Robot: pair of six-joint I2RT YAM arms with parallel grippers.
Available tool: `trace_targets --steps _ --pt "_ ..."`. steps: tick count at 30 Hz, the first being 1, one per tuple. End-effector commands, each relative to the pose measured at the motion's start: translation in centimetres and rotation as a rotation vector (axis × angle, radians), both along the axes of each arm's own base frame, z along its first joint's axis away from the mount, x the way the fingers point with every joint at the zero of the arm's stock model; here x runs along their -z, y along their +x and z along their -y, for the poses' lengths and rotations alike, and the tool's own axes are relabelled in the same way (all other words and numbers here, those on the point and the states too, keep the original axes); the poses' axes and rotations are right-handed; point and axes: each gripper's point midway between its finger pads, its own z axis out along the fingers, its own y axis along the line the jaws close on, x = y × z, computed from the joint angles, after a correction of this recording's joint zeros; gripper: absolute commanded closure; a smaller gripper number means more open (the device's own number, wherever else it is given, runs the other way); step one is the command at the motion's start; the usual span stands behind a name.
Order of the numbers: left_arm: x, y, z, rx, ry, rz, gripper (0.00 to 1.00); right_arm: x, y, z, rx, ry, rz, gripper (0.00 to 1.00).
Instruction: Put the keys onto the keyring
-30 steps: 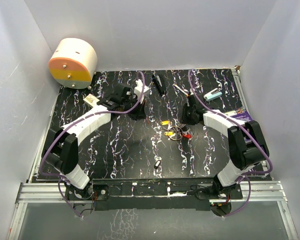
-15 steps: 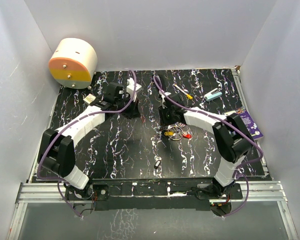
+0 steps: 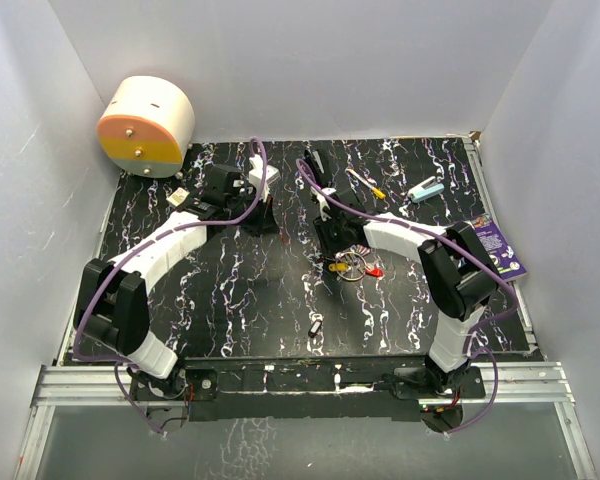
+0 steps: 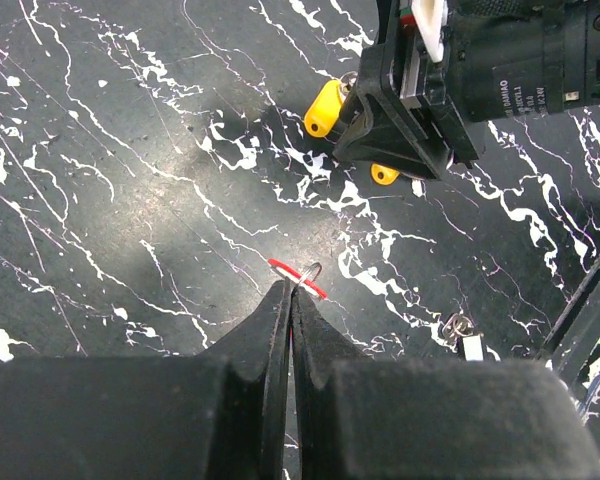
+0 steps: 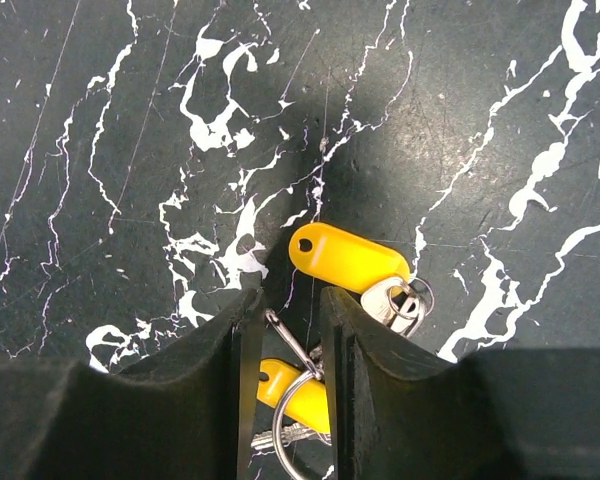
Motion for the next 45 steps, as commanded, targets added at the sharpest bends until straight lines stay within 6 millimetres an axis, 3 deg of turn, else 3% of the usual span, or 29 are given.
trace_targets --steps 1,15,31,37,40,45 --pt "-2.4 -0.4 0.1 0.017 -0.053 0.043 1.00 -1.5 1.1 -1.7 -0.053 0.025 0.060 0.65" --pt "-2.3 -0.3 -0.3 0.007 -0.068 0.034 1.00 0.4 -0.4 -1.9 -0.086 -0.007 0.015 0.71" --pt "-2.3 -0.1 -0.9 -0.009 -0.086 0.029 1.00 2.0 -2.3 0.7 -0.075 -0.092 -0.003 0.68" --pt "-2.3 -0.1 -0.9 -0.010 -0.092 0.024 1.00 2.2 -2.3 1.4 -0.066 -0.119 0.007 0.80" --pt "-2.4 0.0 -1.0 -0.015 -0.094 0.027 1.00 1.8 -1.8 1.1 -0.063 -0.109 0.017 0.92" --pt "-3.5 0.7 -2.0 -0.046 -0.098 0.042 1.00 -1.6 -0.3 -2.3 -0.101 -0.010 0.070 0.92"
